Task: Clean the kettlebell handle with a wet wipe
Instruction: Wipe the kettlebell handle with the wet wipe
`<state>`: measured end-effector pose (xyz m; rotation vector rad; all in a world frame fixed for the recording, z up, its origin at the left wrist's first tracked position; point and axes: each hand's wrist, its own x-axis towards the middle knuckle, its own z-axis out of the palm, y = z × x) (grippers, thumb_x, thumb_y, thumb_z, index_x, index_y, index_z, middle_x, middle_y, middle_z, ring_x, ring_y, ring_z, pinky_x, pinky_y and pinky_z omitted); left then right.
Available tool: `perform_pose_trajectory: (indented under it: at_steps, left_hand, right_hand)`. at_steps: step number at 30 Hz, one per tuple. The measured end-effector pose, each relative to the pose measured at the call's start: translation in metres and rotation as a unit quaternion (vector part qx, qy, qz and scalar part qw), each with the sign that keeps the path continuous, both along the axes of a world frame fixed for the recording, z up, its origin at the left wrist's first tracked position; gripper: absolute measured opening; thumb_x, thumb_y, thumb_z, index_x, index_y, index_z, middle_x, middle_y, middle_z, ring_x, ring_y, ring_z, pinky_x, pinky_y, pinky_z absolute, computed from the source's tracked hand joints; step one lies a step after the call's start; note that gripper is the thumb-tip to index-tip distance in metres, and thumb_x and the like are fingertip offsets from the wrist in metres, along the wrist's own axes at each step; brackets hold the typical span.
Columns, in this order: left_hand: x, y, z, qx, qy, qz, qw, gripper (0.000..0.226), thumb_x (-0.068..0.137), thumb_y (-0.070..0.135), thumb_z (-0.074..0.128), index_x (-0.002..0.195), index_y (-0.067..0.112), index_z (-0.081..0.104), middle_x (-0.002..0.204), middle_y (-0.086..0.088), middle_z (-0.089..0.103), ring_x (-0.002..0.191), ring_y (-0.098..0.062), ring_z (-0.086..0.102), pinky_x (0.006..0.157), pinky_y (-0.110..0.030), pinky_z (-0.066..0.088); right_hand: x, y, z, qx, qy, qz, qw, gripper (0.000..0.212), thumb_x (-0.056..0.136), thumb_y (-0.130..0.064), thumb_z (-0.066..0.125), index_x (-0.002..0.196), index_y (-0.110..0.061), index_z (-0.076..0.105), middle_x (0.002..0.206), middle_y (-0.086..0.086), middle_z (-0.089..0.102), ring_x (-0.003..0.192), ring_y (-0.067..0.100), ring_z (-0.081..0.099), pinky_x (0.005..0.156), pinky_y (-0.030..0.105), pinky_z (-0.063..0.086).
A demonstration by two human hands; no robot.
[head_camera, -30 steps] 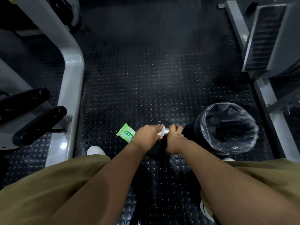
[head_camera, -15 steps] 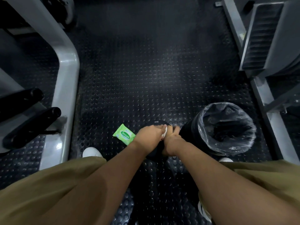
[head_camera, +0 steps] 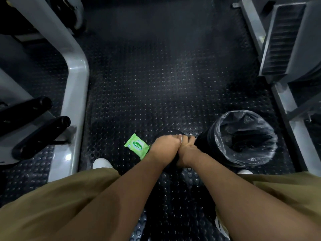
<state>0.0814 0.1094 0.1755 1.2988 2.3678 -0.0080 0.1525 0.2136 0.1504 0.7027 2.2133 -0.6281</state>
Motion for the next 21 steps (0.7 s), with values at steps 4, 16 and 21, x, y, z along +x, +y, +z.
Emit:
perform_pose_trajectory:
  at_steps: [4,16,21]
  left_hand:
    - [-0.004,-0.003,-0.002,0.007,-0.025,0.004,1.000,0.053,0.107,0.024,0.049,0.159,0.017,0.039,0.154,0.000,0.054,0.132,-0.024,0.059,0.104,-0.042,0.050]
    - [-0.017,-0.026,0.000,0.003,-0.064,0.063,0.996,0.042,0.103,0.028,0.056,0.144,0.019,0.055,0.129,-0.007,0.071,0.110,-0.032,0.068,0.093,-0.043,0.054]
    - [0.002,0.006,0.000,-0.009,0.026,-0.005,1.000,0.035,0.105,0.017,0.051,0.140,0.015,0.051,0.126,0.001,0.068,0.106,-0.027,0.071,0.079,-0.040,0.055]
  right_hand:
    - [0.000,0.001,0.002,-0.001,-0.006,-0.010,1.000,0.112,0.071,-0.021,0.086,0.149,-0.026,0.005,0.143,0.012,0.009,0.115,0.029,0.054,0.088,0.034,0.055]
    - [0.004,0.001,-0.003,0.000,0.011,-0.014,1.000,0.097,0.072,-0.016,0.082,0.140,-0.027,0.014,0.138,0.012,0.011,0.104,0.029,0.053,0.085,0.039,0.060]
    - [0.000,0.002,0.000,0.002,-0.004,-0.013,1.000,0.125,0.069,-0.019,0.087,0.154,-0.032,-0.004,0.144,0.011,0.007,0.111,0.028,0.055,0.085,0.034,0.057]
